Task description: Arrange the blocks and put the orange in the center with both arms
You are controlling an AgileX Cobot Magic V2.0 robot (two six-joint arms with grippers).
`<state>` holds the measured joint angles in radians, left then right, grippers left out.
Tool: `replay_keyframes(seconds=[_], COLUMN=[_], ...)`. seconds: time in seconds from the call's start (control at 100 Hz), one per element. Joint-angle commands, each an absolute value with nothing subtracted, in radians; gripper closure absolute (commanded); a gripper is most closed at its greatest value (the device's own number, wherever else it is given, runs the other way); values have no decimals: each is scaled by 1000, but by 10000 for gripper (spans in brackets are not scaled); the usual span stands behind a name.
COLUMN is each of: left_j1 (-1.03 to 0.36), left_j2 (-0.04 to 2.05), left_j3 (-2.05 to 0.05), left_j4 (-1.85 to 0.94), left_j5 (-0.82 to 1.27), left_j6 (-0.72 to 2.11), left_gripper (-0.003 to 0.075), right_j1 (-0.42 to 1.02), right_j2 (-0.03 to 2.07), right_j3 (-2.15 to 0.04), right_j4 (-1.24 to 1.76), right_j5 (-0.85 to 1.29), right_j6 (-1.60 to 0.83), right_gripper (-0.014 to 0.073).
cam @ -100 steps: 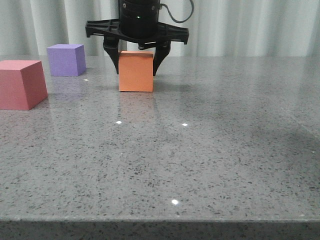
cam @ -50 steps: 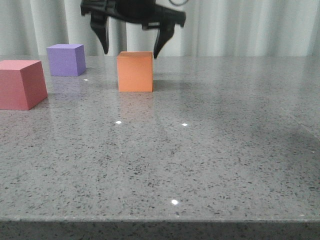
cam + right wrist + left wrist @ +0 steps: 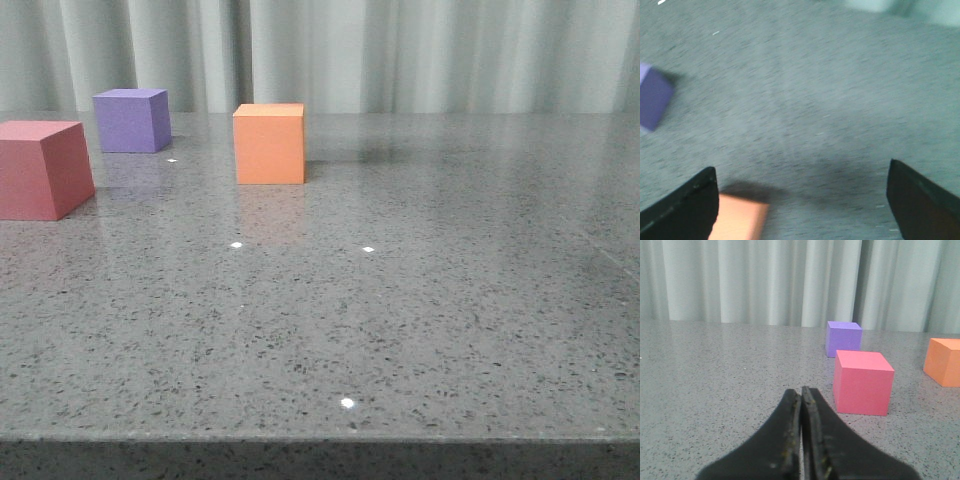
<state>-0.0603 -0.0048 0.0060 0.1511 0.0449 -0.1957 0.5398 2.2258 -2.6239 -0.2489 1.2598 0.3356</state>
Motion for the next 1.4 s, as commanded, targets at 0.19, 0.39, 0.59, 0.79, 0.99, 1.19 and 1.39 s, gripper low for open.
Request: replay_keyframes(seconds=[0.19, 0.39, 0.59, 0.79, 0.99, 1.19, 1.39], left_j1=[-62, -62, -62, -62, -62, -62, -62], left_j2=[-34, -34, -34, -34, -34, -34, -34], left_j3=[49, 49, 49, 49, 49, 49, 49], left_j4=[143, 143, 143, 143, 143, 143, 143], left_j5=[-29, -29, -29, -29, -29, -29, -29], left_j6=[-203, -203, -203, -203, -203, -203, -203], left_gripper=[741, 741, 741, 741, 741, 741, 741], right_j1=[415, 364, 317, 262, 228, 227, 224], right_j2=[2088, 2030, 1941, 1820, 1673, 1459, 1228], right_j3=[-2656, -2637, -2553, -2408, -2197, -1867, -1484], right_j4=[-279, -261, -233, -229, -227, -228, -238], right_j5=[1307, 1321, 1316, 1296, 1234, 1031, 804], right_j6=[214, 149, 111, 79, 71, 77, 126], right_gripper=[-70, -70, -70, -70, -70, -70, -70])
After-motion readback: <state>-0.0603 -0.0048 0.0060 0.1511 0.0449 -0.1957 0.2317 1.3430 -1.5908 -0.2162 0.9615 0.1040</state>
